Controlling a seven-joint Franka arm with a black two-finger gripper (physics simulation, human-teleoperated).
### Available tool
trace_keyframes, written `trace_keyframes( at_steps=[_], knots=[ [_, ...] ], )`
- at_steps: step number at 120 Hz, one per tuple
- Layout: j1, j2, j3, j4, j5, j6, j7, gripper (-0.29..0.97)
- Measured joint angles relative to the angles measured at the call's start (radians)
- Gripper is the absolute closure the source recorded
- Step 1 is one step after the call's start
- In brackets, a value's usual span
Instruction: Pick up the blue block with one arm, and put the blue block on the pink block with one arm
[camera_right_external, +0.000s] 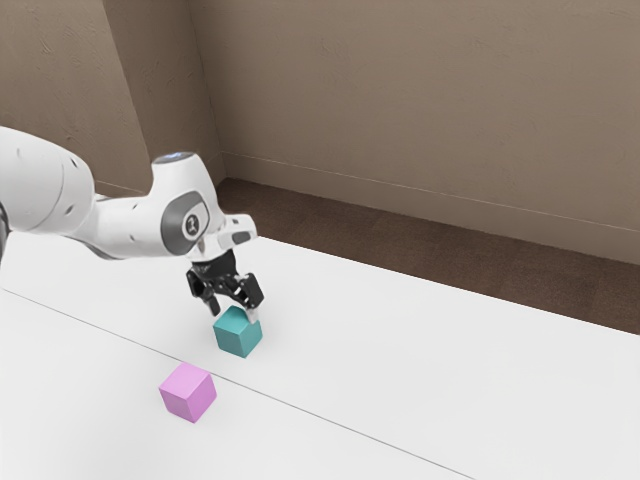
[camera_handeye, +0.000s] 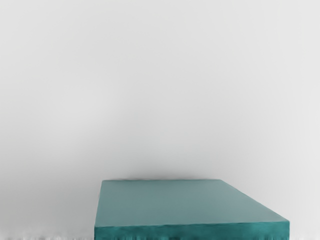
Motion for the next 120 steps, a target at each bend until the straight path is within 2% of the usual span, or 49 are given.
trace_keyframes(
  at_steps=[42, 110, 114, 120],
  knots=[
    [-0.014, -0.009, 0.000, -0.030, -0.002, 0.004, -0.016, 0.00],
    [-0.017, 0.042, 0.000, -0.024, 0.001, 0.017, -0.021, 0.00],
    [-0.017, 0.042, 0.000, -0.024, 0.001, 0.018, -0.020, 0.02],
    [-0.022, 0.041, 0.000, -0.023, 0.003, 0.018, -0.020, 0.12]
  ],
)
